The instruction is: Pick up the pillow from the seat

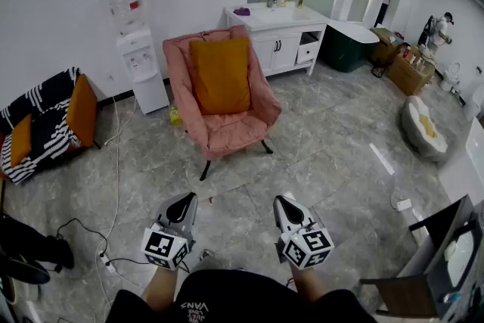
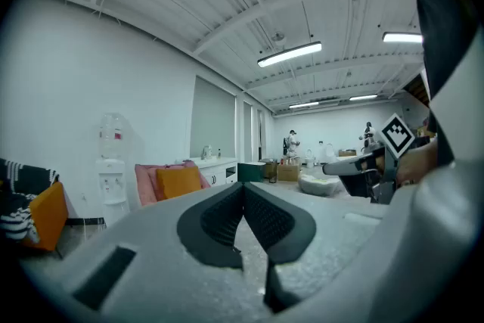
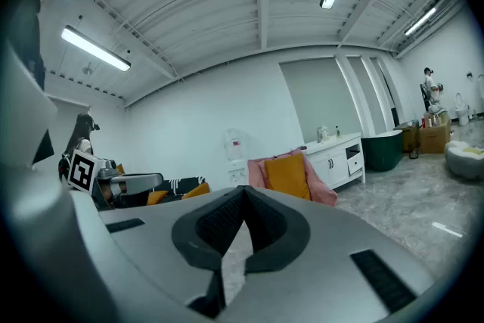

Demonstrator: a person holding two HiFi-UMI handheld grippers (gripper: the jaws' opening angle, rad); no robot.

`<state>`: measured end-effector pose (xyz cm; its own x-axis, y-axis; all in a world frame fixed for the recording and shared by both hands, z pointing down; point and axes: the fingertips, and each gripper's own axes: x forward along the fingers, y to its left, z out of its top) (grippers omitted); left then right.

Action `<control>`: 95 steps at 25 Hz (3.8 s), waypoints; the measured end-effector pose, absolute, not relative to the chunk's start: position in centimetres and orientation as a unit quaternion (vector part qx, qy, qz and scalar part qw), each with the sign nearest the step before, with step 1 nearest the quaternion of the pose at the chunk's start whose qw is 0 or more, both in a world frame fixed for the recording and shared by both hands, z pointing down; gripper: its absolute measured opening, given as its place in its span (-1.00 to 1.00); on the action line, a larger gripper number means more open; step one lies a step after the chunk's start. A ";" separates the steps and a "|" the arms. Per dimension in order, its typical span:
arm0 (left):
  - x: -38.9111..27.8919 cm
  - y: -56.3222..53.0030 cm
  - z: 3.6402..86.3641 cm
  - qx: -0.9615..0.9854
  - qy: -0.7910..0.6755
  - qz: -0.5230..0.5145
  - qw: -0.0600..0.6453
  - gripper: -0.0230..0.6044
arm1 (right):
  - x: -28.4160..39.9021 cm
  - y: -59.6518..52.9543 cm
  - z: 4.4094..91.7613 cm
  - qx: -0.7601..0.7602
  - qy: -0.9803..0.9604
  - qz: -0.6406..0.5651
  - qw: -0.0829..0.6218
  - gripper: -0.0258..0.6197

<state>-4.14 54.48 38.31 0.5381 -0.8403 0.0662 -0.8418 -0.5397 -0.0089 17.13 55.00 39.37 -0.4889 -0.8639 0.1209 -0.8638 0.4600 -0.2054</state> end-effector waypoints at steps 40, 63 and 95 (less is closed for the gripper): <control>-15.1 31.6 39.0 0.924 -0.380 0.034 0.031 -0.34 | 6.8 34.7 38.9 -0.591 0.794 -0.139 0.046 -0.49; -6.2 16.8 39.7 0.903 -0.427 0.030 0.045 -0.34 | 16.1 18.1 39.0 -0.556 0.819 -0.142 0.026 -0.50; -7.3 -4.4 43.0 0.860 -0.502 0.040 0.077 -0.34 | 16.2 -5.8 40.9 -0.502 0.853 -0.146 -0.004 -0.50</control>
<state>-7.32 -4.41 43.04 0.4927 -0.8579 0.1458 -0.8702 -0.4841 0.0921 16.20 -5.79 40.90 -0.4968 -0.8542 0.1537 -0.8565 0.4539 -0.2457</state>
